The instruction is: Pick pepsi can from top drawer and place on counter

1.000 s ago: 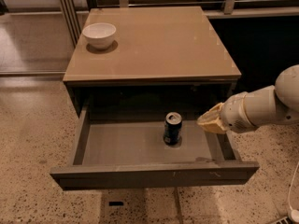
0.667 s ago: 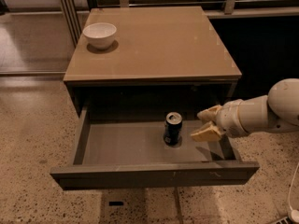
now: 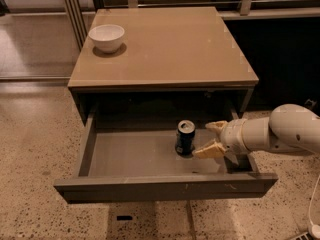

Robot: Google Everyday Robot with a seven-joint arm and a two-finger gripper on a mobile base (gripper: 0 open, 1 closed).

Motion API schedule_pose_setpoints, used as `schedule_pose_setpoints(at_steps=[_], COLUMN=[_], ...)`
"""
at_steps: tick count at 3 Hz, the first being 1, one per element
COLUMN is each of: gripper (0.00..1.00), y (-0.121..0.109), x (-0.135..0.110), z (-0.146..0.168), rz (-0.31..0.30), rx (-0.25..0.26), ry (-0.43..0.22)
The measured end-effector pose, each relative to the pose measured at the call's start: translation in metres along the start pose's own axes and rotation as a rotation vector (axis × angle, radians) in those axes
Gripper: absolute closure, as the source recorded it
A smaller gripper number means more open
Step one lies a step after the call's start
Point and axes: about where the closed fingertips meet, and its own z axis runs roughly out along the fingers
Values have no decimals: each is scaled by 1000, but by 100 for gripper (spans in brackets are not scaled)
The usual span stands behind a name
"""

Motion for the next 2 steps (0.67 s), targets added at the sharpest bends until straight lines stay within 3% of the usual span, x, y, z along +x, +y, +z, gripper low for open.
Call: schedule_pose_setpoints(at_steps=[2], gripper=[24], y=[-12], x=[9], z=[53], rz=[26], rx=[-30], ry=[-66])
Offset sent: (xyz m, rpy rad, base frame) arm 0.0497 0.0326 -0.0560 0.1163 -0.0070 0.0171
